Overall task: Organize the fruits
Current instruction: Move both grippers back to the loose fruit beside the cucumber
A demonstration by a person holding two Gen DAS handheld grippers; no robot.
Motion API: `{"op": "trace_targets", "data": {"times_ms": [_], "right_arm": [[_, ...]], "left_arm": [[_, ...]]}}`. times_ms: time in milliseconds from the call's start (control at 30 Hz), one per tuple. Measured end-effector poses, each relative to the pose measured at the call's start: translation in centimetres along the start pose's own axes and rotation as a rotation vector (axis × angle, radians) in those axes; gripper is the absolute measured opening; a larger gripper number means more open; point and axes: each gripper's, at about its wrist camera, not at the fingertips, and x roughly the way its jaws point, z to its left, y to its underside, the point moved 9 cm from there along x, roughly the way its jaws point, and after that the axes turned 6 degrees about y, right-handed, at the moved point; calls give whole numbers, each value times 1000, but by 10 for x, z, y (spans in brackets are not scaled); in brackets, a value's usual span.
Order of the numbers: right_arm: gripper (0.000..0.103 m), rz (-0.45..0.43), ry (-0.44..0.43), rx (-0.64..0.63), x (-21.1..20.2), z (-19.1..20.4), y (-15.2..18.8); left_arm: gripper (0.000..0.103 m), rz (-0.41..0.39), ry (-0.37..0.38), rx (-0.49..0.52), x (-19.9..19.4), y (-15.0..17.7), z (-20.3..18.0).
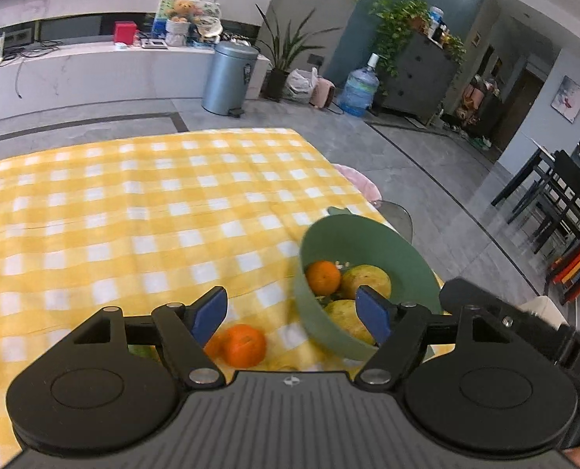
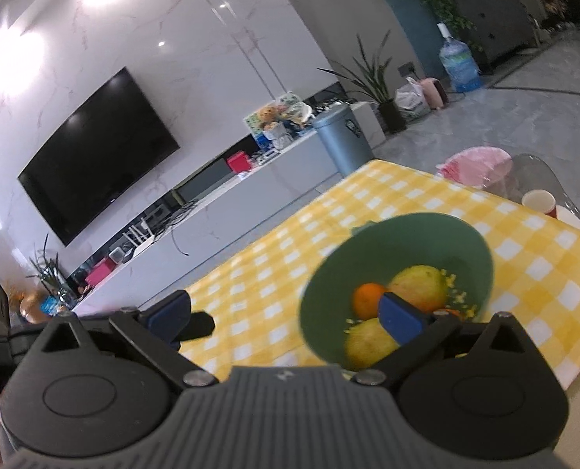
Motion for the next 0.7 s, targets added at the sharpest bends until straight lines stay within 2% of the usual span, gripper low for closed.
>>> {"op": "trace_targets", "data": {"times_ms": [133,433,700], "right_arm": [[99,-3,-16,-26,-8,24,0],[99,86,32,-64,-7,61,10],[99,127,60,-100,-7,97,18]], "left_arm": [[88,-22,-29,-27,-22,0,9],[88,-65,-97,-50,-67,5,33],[88,-93,-143,-176,-101,19,75]]}}
